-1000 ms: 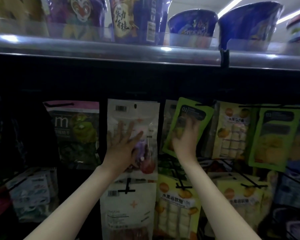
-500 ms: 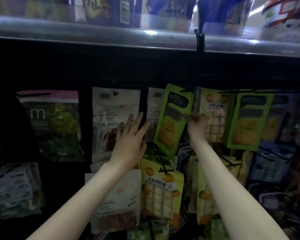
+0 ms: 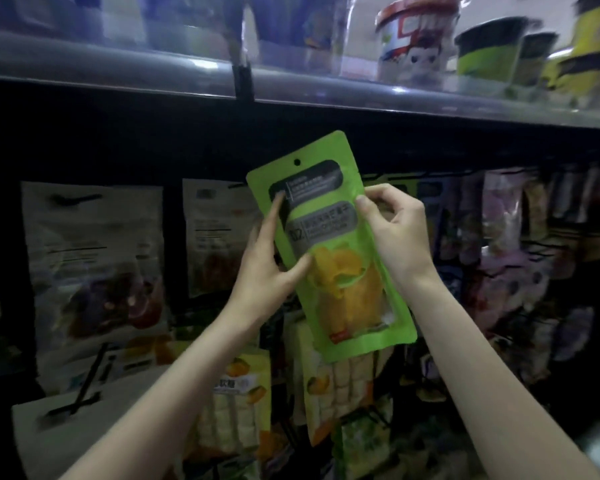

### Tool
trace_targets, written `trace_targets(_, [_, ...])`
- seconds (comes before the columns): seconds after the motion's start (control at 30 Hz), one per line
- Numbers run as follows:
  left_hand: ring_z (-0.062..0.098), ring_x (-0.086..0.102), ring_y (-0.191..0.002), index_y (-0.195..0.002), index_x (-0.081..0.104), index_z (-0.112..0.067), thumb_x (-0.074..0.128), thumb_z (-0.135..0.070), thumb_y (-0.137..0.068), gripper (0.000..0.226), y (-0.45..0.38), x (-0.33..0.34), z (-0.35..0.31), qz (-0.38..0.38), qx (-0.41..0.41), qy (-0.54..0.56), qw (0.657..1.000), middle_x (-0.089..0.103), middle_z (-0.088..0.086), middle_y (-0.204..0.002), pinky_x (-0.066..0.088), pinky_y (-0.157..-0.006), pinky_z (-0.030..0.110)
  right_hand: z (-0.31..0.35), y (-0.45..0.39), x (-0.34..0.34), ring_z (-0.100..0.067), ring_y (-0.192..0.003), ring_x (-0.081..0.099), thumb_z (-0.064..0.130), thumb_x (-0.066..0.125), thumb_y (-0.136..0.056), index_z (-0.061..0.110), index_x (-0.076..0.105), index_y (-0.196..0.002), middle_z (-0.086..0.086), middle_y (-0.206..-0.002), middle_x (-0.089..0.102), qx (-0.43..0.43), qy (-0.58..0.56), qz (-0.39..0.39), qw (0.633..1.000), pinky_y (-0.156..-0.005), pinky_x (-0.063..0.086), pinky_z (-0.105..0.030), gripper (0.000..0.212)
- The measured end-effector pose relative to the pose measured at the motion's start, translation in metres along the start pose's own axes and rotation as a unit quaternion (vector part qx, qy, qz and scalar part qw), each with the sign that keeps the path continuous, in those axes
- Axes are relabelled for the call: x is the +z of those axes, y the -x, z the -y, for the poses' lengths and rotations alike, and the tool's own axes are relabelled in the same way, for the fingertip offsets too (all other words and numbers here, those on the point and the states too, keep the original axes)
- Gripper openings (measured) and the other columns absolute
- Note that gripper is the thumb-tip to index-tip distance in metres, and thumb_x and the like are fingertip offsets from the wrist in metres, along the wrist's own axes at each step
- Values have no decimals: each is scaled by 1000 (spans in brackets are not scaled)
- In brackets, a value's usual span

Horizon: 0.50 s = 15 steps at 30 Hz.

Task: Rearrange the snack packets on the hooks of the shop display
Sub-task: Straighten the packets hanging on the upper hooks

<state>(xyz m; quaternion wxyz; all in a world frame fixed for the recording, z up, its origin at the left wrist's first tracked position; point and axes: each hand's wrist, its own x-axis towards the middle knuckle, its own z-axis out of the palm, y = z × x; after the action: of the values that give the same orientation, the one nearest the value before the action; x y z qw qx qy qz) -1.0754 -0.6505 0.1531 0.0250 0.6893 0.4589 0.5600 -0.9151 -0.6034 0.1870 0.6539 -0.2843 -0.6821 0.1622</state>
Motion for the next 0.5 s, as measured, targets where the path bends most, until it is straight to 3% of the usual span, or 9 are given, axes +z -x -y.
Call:
trace_targets(0.1, [8,19,-138,-148,4,-30,66,-26,-84,89,-10,36,0,72,-17,-47,996,23,-4,-152,21,-110,23,-42,2,-25,-13,-104,56,10,56,-93,13,52,-123,-6,-116,56,-2,64,10,998,-87,51,-31,31])
trace_targets(0.17, [12,16,-141,-146,-2,-33,65,-27,-84,92,-16,64,3,115,-47,-61,990,22,-3,-153,21,-114,31,-70,6,-44,-14,-125,43,10,54,-93,23,34,-141,0,-136,43,-12,68,61,996,-100,43,-32,53])
trace_targets(0.27, [13,18,-142,-142,-4,-42,65,-25,-85,91,-30,110,1,139,-54,-57,987,23,-7,-152,26,-113,32,-101,-2,-75,-16,-142,19,26,58,-91,37,29,-141,9,-149,32,52,66,151,985,-114,24,-39,59])
trace_targets(0.37, [10,24,-138,-143,-6,-44,63,-23,-87,90,-47,155,-9,132,-51,-70,987,22,-7,-151,27,-104,20,-125,-23,-106,-15,-144,5,26,61,-88,38,30,-139,6,-152,27,84,66,148,983,-113,16,-36,61])
trace_targets(0.5, [5,23,-134,-146,-8,-39,62,-22,-88,92,-72,198,-17,111,-59,-84,988,20,-7,-150,21,-93,8,-155,-53,-133,-8,-142,3,21,61,-89,41,26,-137,4,-154,24,53,38,135,989,-103,14,-18,63])
